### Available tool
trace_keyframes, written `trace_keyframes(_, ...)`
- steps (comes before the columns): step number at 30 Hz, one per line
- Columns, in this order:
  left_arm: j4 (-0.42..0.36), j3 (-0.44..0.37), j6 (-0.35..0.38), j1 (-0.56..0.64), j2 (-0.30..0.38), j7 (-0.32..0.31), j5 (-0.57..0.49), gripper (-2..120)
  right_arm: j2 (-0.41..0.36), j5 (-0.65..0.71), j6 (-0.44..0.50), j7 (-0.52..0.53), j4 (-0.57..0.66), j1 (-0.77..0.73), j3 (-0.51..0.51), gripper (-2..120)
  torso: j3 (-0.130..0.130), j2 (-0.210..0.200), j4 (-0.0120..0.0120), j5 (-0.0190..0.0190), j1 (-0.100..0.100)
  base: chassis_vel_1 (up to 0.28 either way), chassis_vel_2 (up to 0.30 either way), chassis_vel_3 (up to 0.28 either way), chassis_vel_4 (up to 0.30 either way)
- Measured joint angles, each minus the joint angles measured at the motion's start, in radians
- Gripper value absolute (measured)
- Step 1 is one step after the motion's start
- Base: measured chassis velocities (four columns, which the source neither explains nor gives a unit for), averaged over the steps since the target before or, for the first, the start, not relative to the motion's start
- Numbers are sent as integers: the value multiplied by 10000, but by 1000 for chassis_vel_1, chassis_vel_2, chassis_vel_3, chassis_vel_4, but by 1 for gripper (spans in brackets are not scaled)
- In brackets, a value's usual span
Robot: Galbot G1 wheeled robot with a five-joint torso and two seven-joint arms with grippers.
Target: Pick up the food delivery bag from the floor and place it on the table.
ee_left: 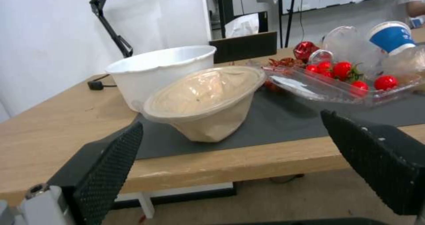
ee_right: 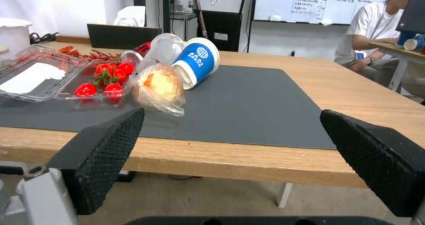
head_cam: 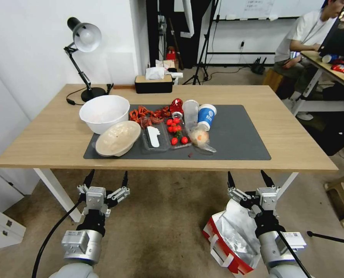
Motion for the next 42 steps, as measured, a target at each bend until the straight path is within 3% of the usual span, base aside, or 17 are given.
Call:
trace_keyframes(32, -27, 29, 33, 1, 20, -49, -18, 100, -3, 22, -67, -40, 61, -49, 27, 100, 0, 0, 0, 0, 0, 0, 0, 0, 0)
trace_keyframes(36, -424, 505, 674, 32, 315, -681, -382, 100, -64, 371, -785, -517, 660, -556, 310, 100, 0, 0, 0, 1, 0, 0, 0, 0, 0)
trace_keyframes(39, -1200, 1448, 1963, 107, 911, -1927, -1101, 100, -195, 1102, -2236, -1504, 1832, -1585, 887, 100, -1, 1, -2, -3, -1, 0, 0, 0, 0)
trace_keyframes(41, -1282, 1555, 2104, 113, 971, -2059, -1179, 100, -207, 1161, -2368, -1586, 1899, -1677, 941, 100, 0, 1, -2, -6, 0, 0, 0, 0, 0)
trace_keyframes(42, -1499, 1818, 2487, 136, 1147, -2424, -1391, 100, -250, 1437, -2531, -1768, 1981, -1818, 1072, 100, 0, 1, -7, 0, -1, 0, 0, 0, 0)
